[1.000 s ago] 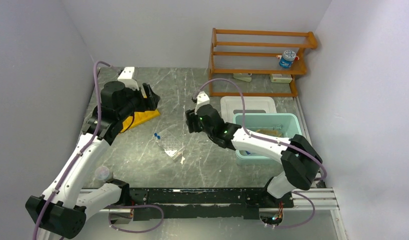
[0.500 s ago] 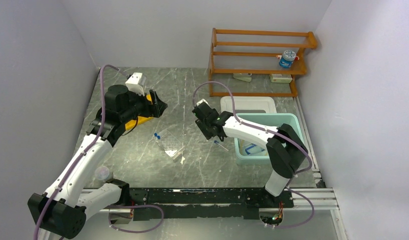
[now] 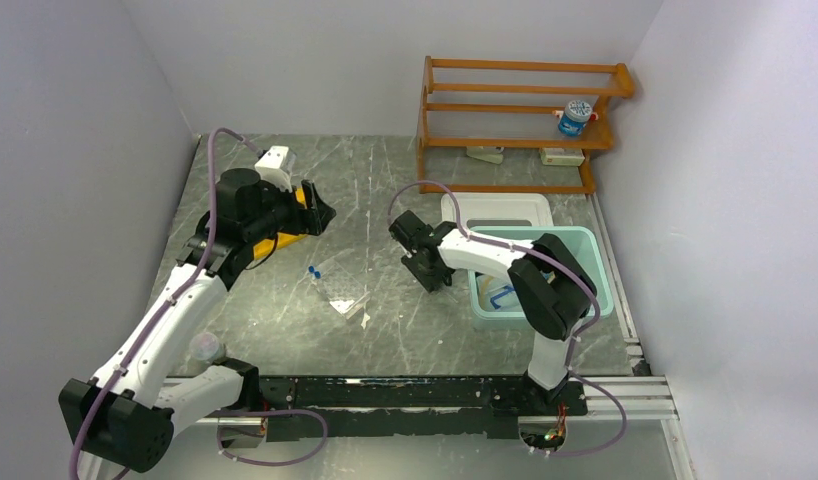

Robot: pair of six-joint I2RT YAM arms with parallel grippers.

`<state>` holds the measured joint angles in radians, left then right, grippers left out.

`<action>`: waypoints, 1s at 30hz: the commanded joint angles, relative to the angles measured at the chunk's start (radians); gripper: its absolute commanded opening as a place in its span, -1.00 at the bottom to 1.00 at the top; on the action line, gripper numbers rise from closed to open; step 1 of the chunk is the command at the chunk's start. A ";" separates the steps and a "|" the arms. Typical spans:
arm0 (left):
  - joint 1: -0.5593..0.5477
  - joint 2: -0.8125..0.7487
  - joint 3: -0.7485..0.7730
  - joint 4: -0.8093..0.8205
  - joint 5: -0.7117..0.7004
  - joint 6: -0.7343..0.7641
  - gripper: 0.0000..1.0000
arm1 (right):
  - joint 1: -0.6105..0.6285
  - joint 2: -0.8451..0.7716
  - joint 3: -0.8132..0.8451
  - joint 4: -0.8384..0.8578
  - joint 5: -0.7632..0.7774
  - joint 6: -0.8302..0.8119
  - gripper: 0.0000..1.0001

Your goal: Organize the chemistry lab equipment

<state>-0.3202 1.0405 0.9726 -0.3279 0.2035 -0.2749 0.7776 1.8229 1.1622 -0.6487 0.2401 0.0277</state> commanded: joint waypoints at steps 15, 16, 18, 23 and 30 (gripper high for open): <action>0.008 0.000 0.001 0.027 0.051 0.010 0.58 | -0.033 0.011 0.016 0.034 -0.127 0.022 -0.84; 0.008 0.000 -0.006 0.034 0.069 0.004 0.58 | -0.033 -0.012 0.015 0.059 -0.123 0.032 -0.85; 0.007 0.000 -0.024 0.057 0.116 -0.021 0.57 | -0.033 -0.061 0.015 0.108 -0.119 0.050 -0.84; 0.004 0.017 -0.095 0.177 0.264 -0.119 0.55 | -0.032 -0.214 -0.016 0.314 -0.103 0.151 -0.81; -0.095 0.068 -0.131 0.319 0.352 -0.208 0.54 | -0.034 -0.436 -0.115 0.704 -0.242 0.331 -0.80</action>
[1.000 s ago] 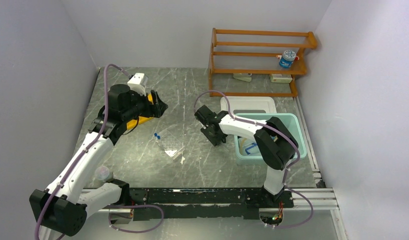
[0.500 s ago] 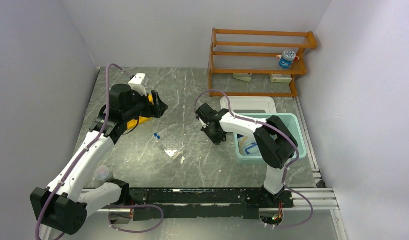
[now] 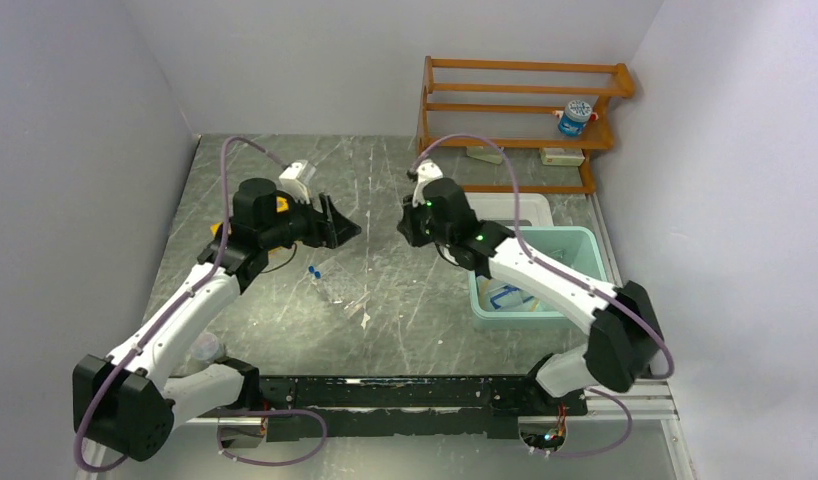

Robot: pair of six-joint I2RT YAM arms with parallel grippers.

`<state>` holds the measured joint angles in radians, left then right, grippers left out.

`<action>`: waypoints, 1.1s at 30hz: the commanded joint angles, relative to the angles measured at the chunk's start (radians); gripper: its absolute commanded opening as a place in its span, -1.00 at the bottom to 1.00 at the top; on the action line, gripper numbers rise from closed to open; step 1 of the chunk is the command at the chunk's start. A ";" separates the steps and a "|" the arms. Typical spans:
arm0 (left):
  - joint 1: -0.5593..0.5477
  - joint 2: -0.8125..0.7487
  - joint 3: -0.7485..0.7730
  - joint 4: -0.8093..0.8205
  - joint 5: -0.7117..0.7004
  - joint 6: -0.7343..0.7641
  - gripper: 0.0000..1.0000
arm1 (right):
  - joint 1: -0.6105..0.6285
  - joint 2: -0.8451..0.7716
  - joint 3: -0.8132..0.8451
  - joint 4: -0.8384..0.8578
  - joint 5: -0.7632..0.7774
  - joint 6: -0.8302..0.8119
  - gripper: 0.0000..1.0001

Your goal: Organize the chemistry lab equipment

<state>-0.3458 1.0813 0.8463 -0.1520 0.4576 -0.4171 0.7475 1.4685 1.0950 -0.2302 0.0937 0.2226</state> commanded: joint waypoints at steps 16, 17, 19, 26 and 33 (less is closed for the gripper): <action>-0.234 0.073 0.046 0.168 -0.068 -0.024 -0.04 | -0.004 -0.141 -0.060 0.424 -0.256 0.321 -0.78; -0.234 0.071 0.048 0.166 -0.079 -0.018 -0.08 | -0.005 -0.138 -0.054 0.417 -0.271 0.323 -0.78; -0.234 0.066 0.052 0.167 -0.094 0.000 -0.16 | -0.005 -0.131 -0.044 0.404 -0.294 0.325 -0.78; -0.235 0.047 0.057 0.169 -0.052 0.113 -0.80 | -0.009 -0.121 -0.022 0.351 -0.324 0.325 -0.66; -0.236 0.010 0.063 0.072 0.013 0.269 -0.90 | -0.033 -0.074 0.089 0.170 -0.377 0.316 -0.23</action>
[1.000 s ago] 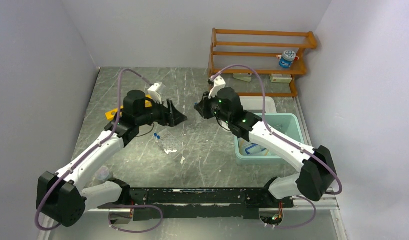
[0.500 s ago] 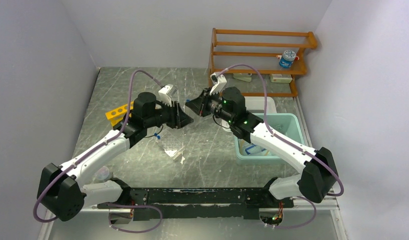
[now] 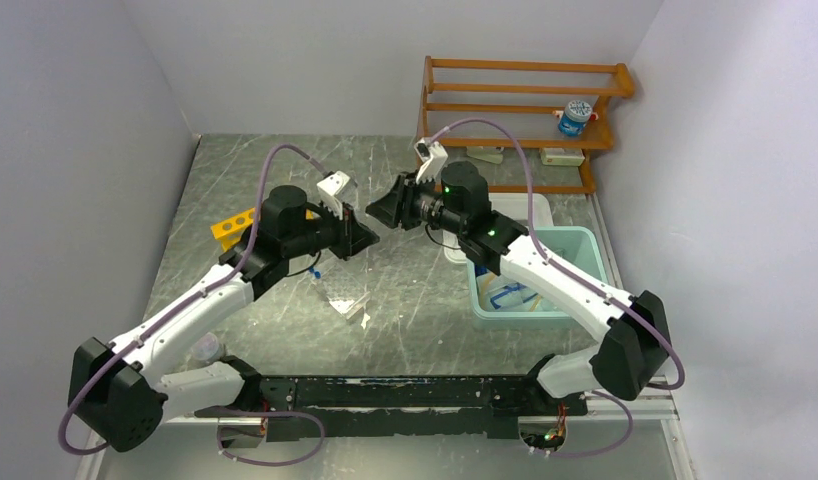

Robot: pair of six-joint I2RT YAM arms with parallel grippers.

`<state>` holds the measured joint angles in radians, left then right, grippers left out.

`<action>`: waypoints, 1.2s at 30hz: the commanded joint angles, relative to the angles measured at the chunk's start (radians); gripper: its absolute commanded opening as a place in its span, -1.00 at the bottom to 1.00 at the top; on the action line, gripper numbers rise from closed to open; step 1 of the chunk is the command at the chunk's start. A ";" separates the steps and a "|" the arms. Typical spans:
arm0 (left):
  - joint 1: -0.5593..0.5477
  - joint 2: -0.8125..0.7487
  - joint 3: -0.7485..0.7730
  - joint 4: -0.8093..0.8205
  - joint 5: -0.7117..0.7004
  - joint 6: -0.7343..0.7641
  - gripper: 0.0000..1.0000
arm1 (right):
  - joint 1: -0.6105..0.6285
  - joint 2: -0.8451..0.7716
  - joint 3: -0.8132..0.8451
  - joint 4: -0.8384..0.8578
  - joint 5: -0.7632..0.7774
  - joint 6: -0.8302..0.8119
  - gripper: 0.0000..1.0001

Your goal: Organize the chemistry lab equipment

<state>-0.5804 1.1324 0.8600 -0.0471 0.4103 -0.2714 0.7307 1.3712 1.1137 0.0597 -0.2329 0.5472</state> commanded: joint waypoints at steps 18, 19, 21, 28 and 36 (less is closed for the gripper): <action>0.001 -0.067 0.108 -0.181 -0.163 0.112 0.21 | -0.023 0.009 0.026 -0.094 0.021 -0.115 -0.84; 0.001 -0.070 0.111 -0.189 -0.199 0.100 0.27 | -0.023 0.002 0.018 -0.088 0.059 -0.132 -0.84; 0.003 -0.078 0.121 -0.201 -0.273 0.075 0.32 | -0.023 -0.011 -0.001 -0.076 0.138 -0.173 -0.85; 0.051 -0.096 0.224 -0.282 -0.580 -0.044 0.29 | 0.076 -0.047 -0.162 0.092 0.316 -0.336 -0.85; 0.064 -0.106 0.362 -0.301 -0.625 -0.046 0.28 | 0.371 0.045 -0.253 0.319 0.461 -0.445 -0.85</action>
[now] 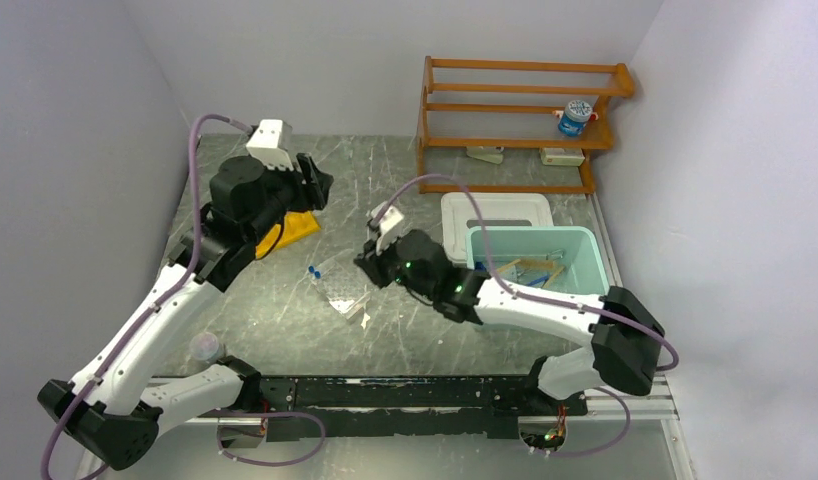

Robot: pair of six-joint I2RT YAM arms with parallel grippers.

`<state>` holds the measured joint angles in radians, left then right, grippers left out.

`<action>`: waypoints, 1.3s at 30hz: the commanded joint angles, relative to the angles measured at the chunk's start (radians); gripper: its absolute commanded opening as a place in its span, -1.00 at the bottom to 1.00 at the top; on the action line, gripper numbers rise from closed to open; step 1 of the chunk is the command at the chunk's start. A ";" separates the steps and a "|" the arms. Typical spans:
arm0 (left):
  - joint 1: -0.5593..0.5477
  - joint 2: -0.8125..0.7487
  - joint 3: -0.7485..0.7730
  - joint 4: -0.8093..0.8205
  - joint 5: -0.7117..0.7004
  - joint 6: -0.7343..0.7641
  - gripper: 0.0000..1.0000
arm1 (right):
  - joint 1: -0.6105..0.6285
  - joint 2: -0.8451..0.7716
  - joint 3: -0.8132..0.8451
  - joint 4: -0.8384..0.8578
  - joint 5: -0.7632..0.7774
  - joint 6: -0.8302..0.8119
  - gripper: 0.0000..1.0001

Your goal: Organize the chemistry lab equipment

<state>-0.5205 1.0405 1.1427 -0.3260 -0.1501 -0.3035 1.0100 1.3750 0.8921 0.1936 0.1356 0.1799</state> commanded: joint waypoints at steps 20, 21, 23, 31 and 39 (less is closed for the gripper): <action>0.007 0.000 0.065 -0.061 -0.067 -0.022 0.28 | 0.245 0.365 -0.067 0.668 0.173 -0.170 -0.86; 0.007 0.002 0.065 -0.063 -0.068 -0.022 0.27 | 0.245 0.374 -0.067 0.674 0.172 -0.171 -0.86; 0.008 0.003 0.065 -0.066 -0.071 -0.021 0.27 | 0.244 0.393 -0.065 0.683 0.170 -0.171 -0.86; 0.012 0.006 0.060 -0.070 -0.072 -0.018 0.27 | 0.226 0.454 -0.046 0.713 0.161 -0.171 -0.85; 0.014 0.008 0.057 -0.070 -0.072 -0.017 0.27 | 0.215 0.453 -0.045 0.731 0.189 -0.171 -0.85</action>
<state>-0.5156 1.0473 1.2140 -0.3946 -0.2070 -0.3222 1.2316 1.8286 0.8242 0.8654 0.2890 0.0204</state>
